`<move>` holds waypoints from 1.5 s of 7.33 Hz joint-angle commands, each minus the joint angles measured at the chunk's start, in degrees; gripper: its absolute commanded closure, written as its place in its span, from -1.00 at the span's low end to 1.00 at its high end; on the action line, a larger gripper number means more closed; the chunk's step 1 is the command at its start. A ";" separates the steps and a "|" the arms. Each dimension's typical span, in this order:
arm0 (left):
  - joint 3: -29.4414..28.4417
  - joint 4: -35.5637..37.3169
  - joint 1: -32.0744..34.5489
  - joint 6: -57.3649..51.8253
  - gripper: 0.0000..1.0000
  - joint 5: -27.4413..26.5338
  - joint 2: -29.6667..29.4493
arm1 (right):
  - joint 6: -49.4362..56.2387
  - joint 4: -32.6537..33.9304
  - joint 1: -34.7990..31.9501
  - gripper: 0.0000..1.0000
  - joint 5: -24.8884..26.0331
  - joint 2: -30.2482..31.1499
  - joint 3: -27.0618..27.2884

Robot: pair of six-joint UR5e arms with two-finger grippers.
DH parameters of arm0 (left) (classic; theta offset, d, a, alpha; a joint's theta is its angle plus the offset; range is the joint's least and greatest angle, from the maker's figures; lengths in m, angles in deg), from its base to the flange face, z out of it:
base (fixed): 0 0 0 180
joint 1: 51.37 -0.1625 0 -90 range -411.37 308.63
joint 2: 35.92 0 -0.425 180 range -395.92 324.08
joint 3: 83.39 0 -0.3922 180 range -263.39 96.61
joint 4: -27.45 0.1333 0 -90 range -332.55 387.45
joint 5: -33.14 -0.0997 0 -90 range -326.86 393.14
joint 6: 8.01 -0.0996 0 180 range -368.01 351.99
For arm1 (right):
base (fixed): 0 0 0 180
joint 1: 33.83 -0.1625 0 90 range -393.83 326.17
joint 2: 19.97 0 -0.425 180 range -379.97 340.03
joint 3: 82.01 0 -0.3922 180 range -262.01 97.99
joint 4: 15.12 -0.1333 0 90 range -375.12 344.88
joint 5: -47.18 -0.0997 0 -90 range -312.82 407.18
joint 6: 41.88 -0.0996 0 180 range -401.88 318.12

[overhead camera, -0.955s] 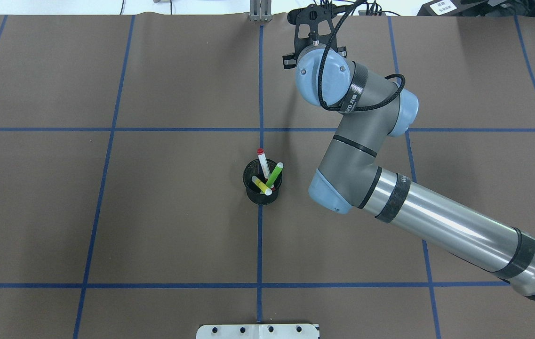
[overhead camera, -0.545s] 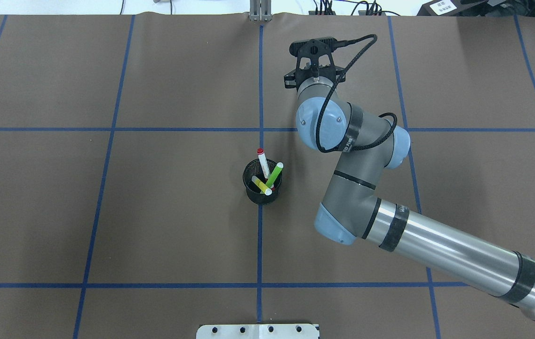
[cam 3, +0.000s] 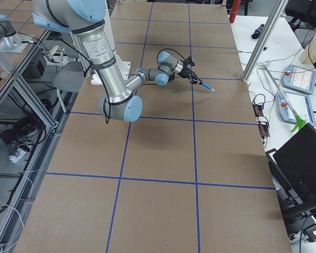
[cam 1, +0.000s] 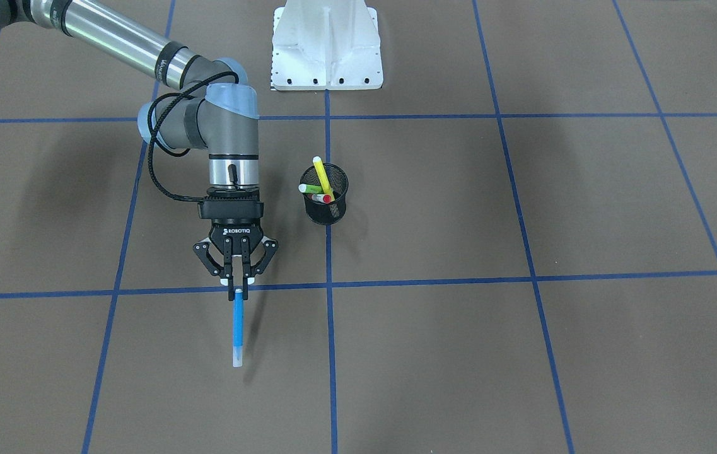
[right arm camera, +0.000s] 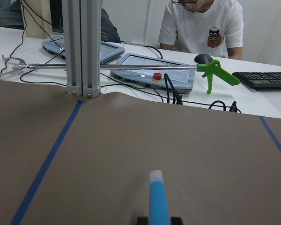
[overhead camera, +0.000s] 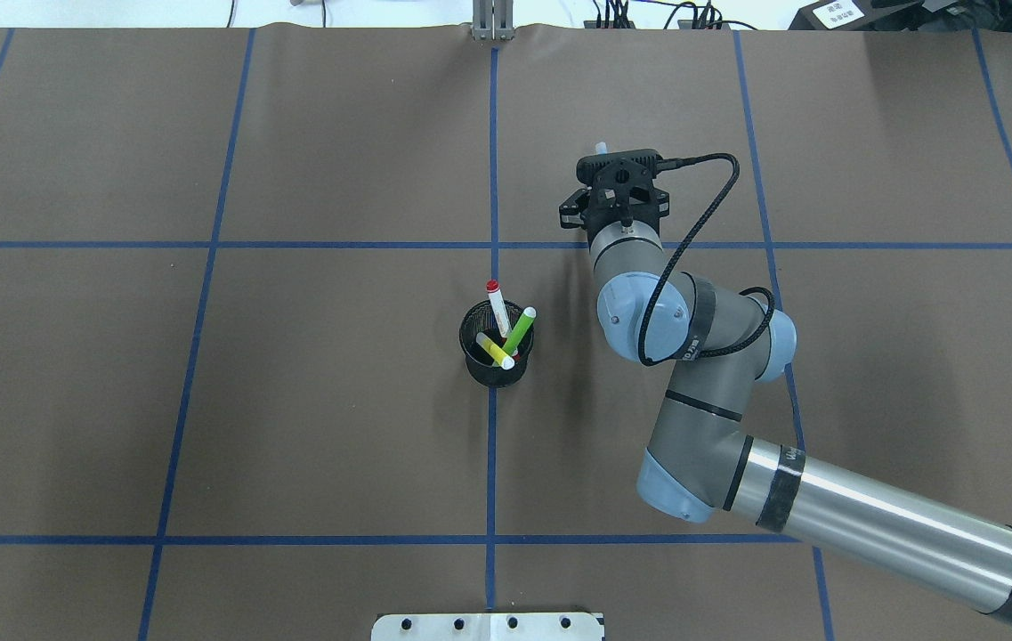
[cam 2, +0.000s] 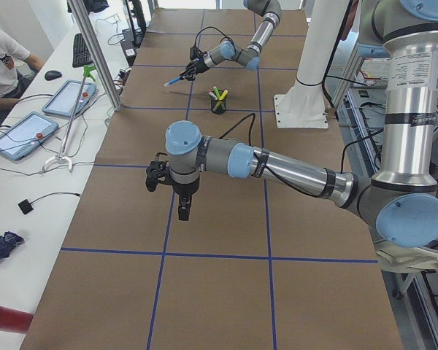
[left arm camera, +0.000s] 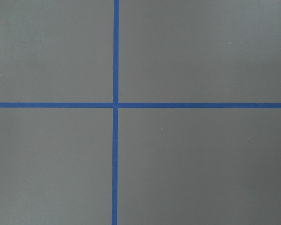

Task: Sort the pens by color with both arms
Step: 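Lift the blue marker out of the cup with the right gripper, then carry the blue marker farther from the robot and set it upright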

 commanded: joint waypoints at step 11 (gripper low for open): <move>0.38 0.03 0.00 0.12 -1.00 -0.12 -0.81 | -0.25 -2.69 1.38 0.02 1.50 3.34 0.39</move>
